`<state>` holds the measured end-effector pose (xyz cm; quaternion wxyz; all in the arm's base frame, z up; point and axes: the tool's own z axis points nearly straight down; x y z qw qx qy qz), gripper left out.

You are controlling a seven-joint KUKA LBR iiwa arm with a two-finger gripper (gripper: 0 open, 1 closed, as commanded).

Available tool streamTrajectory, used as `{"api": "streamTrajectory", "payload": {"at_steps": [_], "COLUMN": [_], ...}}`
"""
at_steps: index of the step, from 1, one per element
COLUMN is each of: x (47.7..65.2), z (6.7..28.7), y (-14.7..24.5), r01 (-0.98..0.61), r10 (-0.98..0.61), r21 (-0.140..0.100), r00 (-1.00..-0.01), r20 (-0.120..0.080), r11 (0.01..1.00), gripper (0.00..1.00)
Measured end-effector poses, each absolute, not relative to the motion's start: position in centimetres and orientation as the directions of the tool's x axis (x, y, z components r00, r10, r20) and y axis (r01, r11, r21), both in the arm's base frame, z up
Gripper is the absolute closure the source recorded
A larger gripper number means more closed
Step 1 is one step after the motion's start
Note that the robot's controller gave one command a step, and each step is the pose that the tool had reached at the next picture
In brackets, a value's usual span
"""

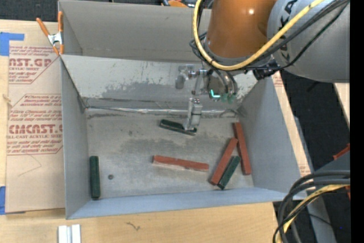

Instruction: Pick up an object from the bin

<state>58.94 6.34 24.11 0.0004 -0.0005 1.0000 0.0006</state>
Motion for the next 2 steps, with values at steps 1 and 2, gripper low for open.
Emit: {"api": "streamTrajectory", "payload": {"at_steps": [1,2], "x": [59.0,58.8], "z": [6.5,10.1], "y": [2.4,2.8], "r01": [0.068,0.153], "r10": [0.068,0.153], "r21": [0.000,0.002], "r00": [-0.998,-0.988], "r20": [0.006,-0.004], "r11": [0.998,0.988], "gripper": [0.00,0.00]}}
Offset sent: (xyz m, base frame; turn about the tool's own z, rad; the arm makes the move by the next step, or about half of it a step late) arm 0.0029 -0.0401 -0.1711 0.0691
